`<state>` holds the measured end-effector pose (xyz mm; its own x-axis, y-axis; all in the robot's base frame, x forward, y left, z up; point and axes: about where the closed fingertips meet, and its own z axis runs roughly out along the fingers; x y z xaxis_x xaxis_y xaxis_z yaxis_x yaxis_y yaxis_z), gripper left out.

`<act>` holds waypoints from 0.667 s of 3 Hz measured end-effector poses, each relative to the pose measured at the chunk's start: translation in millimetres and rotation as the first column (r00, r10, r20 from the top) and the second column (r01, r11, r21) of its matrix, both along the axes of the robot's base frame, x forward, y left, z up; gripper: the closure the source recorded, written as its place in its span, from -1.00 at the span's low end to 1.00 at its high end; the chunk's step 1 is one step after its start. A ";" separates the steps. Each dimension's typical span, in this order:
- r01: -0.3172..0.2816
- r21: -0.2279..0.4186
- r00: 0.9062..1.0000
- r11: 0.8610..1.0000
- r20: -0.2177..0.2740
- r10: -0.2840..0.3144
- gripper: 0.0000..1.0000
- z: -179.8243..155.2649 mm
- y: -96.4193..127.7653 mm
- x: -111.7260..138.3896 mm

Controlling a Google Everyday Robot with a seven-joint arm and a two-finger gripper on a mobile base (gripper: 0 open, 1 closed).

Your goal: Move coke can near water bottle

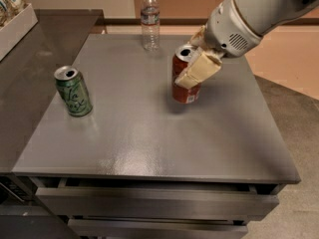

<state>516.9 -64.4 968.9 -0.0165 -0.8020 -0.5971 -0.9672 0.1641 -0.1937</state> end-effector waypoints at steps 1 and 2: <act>0.088 0.017 0.996 0.996 0.031 -0.088 1.00 16.9 4.7 50.4; 0.144 0.030 0.988 0.989 0.052 -0.146 1.00 28.7 10.0 97.2</act>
Offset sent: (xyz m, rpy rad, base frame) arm 0.1603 0.0128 0.0482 0.0462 -0.0905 -0.2257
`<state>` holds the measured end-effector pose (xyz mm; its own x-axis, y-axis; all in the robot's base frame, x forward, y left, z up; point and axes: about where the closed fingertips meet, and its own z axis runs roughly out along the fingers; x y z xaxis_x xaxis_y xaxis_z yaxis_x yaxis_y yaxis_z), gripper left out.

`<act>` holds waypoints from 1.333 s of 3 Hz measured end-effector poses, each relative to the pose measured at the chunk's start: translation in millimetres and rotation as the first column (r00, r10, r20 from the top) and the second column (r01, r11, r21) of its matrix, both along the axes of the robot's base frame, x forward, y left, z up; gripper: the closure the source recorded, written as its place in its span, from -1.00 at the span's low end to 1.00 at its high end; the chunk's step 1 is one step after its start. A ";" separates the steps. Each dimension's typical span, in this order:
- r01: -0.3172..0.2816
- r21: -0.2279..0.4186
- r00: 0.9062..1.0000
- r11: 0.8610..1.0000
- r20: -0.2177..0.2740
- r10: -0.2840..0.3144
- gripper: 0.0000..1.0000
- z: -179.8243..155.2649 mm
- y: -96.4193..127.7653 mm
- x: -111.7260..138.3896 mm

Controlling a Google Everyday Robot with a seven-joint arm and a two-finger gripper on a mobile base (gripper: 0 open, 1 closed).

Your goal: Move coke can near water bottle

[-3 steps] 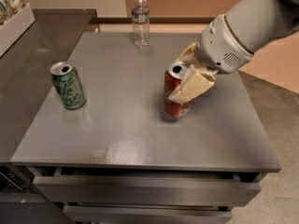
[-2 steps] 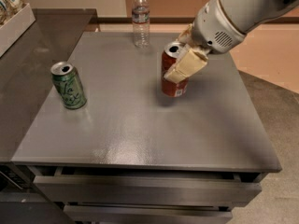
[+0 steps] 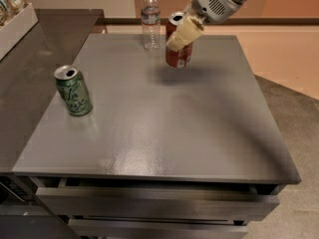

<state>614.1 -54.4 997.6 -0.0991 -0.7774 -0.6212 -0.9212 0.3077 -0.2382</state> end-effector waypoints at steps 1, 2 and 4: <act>0.061 0.012 0.998 0.998 0.006 -0.061 1.00 -1.6 0.9 47.1; 0.121 0.023 0.993 0.992 -0.008 -0.121 1.00 -16.5 -0.7 88.3; 0.201 0.036 0.979 0.979 -0.051 -0.199 1.00 -56.4 -7.0 143.5</act>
Offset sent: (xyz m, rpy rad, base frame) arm 0.1415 -0.0085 -0.0307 0.0392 0.0215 -0.2034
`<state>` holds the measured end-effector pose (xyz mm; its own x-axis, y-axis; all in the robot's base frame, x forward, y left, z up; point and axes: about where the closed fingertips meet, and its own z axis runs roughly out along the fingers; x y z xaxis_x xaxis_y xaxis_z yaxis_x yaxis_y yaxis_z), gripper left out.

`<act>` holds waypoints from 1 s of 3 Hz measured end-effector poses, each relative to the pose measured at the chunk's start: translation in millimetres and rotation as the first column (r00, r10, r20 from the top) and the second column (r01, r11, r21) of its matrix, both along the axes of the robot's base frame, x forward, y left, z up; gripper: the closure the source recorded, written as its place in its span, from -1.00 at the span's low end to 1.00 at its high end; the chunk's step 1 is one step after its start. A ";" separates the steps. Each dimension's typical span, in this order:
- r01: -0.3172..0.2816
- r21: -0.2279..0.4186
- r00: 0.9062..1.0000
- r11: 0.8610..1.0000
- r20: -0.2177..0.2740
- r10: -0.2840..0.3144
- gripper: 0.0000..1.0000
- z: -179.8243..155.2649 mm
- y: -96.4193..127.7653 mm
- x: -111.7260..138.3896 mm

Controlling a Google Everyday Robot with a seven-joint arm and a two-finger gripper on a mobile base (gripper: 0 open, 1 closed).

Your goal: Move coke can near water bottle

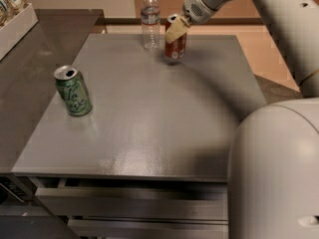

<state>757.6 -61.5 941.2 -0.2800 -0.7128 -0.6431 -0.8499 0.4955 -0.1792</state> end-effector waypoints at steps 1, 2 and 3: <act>0.016 0.004 1.000 1.000 -0.012 -0.016 1.00 -14.7 -1.5 18.0; 0.013 0.005 1.000 1.000 -0.015 -0.013 1.00 -19.9 2.7 29.5; 0.003 0.008 1.000 1.000 -0.016 -0.003 0.65 -21.0 11.0 37.4</act>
Offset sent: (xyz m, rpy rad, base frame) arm 0.0515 0.0004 -0.0128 0.0062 0.0069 -0.0154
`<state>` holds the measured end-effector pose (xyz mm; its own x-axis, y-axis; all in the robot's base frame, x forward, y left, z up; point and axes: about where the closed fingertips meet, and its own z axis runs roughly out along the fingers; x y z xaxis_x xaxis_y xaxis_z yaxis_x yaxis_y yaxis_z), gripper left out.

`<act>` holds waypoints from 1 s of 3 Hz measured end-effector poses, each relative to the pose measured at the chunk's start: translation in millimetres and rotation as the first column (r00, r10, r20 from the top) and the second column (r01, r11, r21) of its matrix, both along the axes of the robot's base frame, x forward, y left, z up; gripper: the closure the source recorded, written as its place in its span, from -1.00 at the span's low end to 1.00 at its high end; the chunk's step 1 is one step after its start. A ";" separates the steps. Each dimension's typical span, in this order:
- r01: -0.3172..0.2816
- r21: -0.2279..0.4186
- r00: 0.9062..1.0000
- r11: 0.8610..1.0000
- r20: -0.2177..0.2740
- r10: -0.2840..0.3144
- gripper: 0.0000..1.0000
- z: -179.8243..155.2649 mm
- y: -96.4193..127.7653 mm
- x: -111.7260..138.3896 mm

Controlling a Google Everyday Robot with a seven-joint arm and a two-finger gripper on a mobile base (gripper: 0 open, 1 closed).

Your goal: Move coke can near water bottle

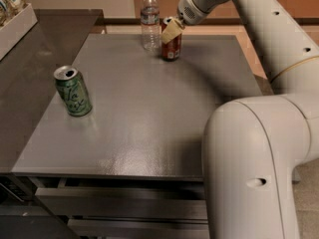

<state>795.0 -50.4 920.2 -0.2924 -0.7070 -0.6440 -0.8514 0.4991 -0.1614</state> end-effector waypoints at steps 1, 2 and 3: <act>-0.012 -0.002 1.000 1.000 -0.008 0.012 0.17 -1.9 7.0 4.5; -0.036 0.002 0.999 0.999 -0.021 0.036 -0.28 -8.0 11.4 6.1; -0.039 0.002 0.999 0.999 -0.024 0.039 -0.76 -10.9 13.9 7.3</act>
Offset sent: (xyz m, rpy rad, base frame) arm 0.0201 0.0067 0.0011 0.0064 0.0276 0.0616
